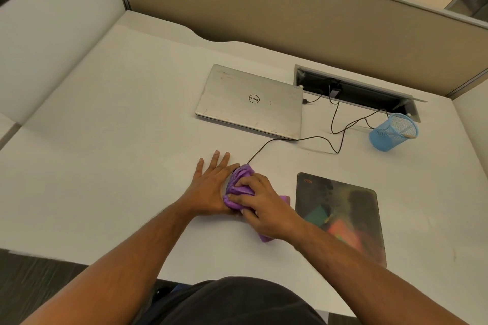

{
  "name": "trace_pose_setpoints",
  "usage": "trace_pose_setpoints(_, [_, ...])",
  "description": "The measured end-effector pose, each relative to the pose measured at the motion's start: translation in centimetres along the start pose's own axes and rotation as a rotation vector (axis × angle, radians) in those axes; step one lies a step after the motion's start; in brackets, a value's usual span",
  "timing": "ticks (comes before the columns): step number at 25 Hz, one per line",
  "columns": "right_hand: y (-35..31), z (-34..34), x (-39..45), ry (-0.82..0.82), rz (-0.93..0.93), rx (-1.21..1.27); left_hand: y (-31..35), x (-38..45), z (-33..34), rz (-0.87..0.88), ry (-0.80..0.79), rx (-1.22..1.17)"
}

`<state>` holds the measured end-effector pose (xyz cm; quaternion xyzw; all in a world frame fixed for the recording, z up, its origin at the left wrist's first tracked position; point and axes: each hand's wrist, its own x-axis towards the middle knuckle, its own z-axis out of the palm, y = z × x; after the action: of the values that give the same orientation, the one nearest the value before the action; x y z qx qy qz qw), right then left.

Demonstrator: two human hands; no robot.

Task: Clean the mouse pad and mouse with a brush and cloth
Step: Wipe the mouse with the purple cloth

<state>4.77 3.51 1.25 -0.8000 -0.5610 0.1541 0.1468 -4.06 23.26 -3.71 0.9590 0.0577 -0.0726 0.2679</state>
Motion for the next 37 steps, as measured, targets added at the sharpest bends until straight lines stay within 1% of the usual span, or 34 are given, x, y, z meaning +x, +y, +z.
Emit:
trace_pose_setpoints(7, [0.2, 0.8, -0.5, 0.054, 0.024, 0.177, -0.1, -0.5, -0.3, 0.051, -0.047, 0.01])
trace_pose_setpoints(11, [0.6, 0.6, -0.6, 0.073, 0.031, 0.24, -0.1, -0.6, -0.5, 0.051, -0.063, 0.025])
trace_pose_setpoints(16, [1.1, 0.0, -1.0, 0.023, 0.03, 0.286, 0.2, -0.7, -0.5, 0.039, -0.071, 0.055])
trace_pose_setpoints(20, [1.4, -0.6, -1.0, -0.031, 0.063, 0.234, 0.3, -0.7, -0.6, 0.028, -0.047, 0.029])
trace_pose_setpoints(26, [1.7, -1.2, -0.1, 0.01, 0.079, 0.184, 1.3, -0.5, 0.0, -0.028, -0.015, 0.023])
trace_pose_setpoints(32, [3.1, -1.5, 2.2, 0.055, 0.175, -0.018, 1.6, -0.5, -0.1, -0.051, -0.01, 0.039])
trace_pose_setpoints(37, [3.3, -2.7, 5.1, -0.04, 0.228, -0.163, 1.6, -0.6, -0.1, -0.054, 0.016, 0.026])
